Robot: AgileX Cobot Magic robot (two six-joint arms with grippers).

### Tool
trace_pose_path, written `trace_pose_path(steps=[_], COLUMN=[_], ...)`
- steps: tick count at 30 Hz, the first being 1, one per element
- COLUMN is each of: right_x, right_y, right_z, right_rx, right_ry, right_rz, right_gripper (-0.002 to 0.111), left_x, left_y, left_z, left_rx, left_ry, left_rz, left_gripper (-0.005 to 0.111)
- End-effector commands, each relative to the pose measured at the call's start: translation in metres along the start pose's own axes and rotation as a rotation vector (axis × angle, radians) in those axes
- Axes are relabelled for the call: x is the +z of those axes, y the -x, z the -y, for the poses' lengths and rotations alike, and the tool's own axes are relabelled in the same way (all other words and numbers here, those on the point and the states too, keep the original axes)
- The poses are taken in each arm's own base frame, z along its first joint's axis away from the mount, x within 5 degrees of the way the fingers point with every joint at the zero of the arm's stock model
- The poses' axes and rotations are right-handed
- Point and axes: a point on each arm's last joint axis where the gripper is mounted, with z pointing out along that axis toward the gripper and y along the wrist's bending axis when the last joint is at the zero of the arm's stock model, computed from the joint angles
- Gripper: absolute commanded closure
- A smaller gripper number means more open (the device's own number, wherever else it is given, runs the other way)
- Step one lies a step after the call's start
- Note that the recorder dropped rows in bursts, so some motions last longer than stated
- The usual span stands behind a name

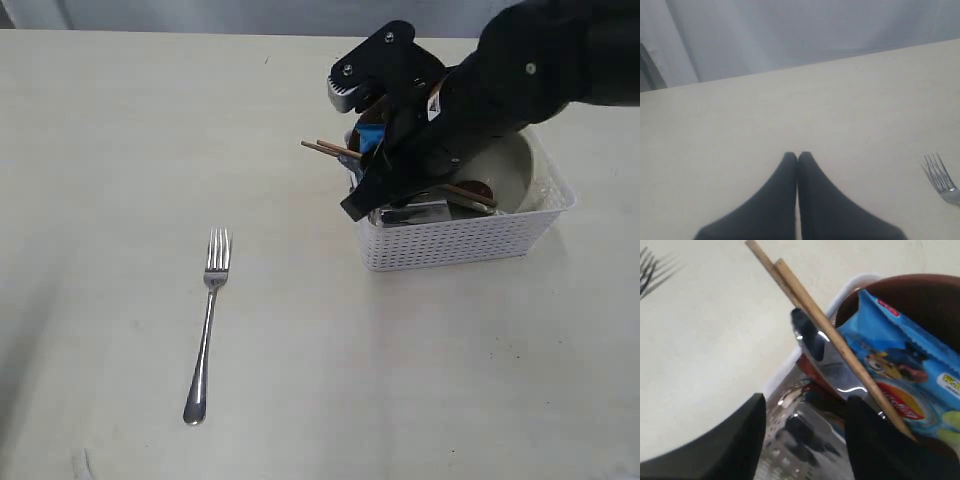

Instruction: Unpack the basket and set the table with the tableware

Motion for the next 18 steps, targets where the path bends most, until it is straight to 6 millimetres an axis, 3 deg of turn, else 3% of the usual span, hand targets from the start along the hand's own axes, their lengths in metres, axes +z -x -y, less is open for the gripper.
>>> trace_pose_path(steps=[1,18], right_x=[0.013,0.041], right_y=[0.005,0.002], right_z=[0.007,0.013], right_rx=[-0.040,-0.103], right_ry=[-0.062,-0.141], right_rz=[-0.024,-0.042], right_gripper=[0.061,0.061], left_x=[0.000,0.000], left_y=[-0.001,-0.001], left_z=[0.001,0.001], left_rx=[-0.008,-0.008], left_ry=[-0.010,-0.010], left_rz=[0.002,0.002], left_gripper=[0.107,0.107])
